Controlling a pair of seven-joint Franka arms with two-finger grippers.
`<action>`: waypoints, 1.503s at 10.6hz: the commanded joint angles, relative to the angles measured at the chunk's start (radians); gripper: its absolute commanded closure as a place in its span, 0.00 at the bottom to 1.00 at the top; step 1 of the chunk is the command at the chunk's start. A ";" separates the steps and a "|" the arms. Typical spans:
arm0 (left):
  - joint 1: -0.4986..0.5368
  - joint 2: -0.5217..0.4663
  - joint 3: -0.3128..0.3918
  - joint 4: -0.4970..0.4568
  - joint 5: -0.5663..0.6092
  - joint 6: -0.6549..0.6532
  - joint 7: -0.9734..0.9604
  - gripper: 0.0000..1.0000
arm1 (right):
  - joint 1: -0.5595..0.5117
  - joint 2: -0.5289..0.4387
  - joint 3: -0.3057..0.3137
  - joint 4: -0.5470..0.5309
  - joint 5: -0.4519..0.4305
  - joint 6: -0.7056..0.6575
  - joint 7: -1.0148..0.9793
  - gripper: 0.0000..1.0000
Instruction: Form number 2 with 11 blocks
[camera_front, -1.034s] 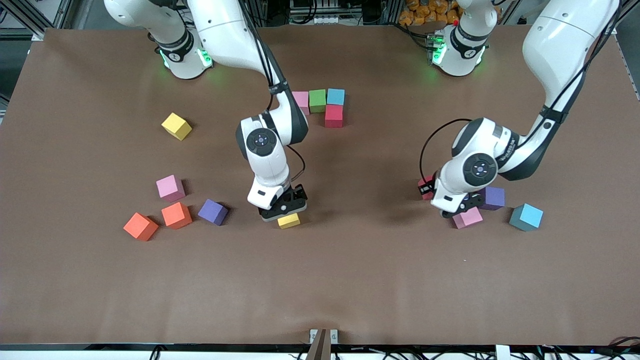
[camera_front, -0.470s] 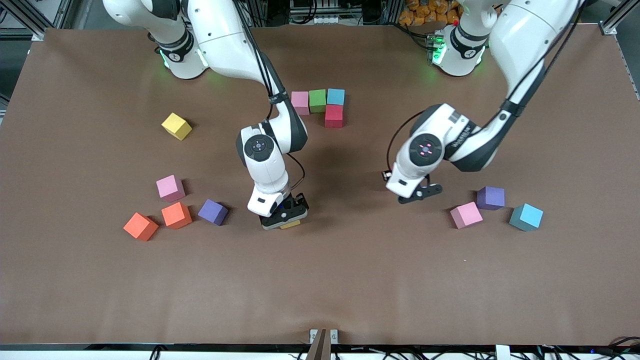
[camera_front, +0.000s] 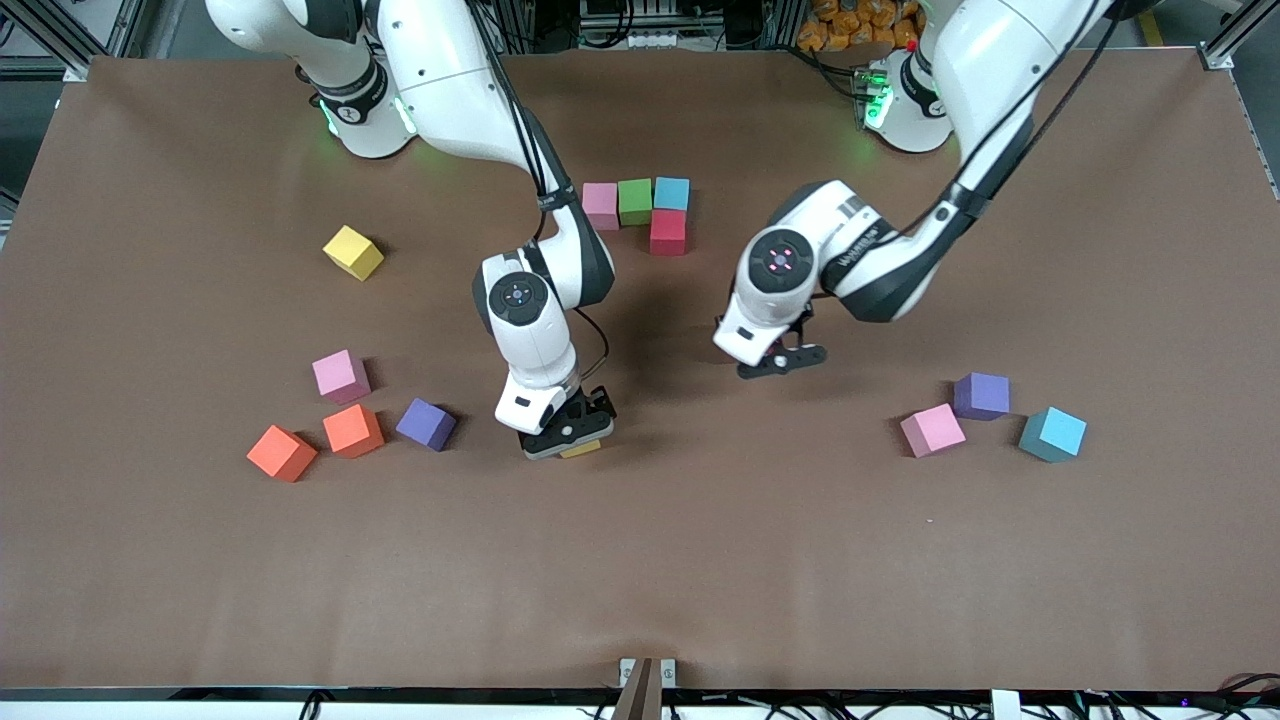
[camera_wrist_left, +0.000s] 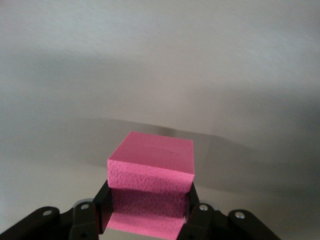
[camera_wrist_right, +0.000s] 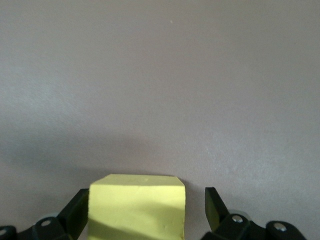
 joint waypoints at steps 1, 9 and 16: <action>-0.064 0.016 0.008 0.048 -0.011 0.002 -0.045 0.41 | -0.016 -0.002 0.013 -0.008 0.055 -0.006 -0.002 0.00; -0.169 0.090 0.009 0.117 -0.013 0.037 -0.117 0.42 | -0.075 -0.106 -0.045 0.005 0.052 -0.234 -0.132 0.97; -0.265 0.122 0.017 0.140 -0.013 0.035 -0.147 0.42 | -0.075 -0.371 -0.218 -0.203 0.052 -0.426 -0.451 0.97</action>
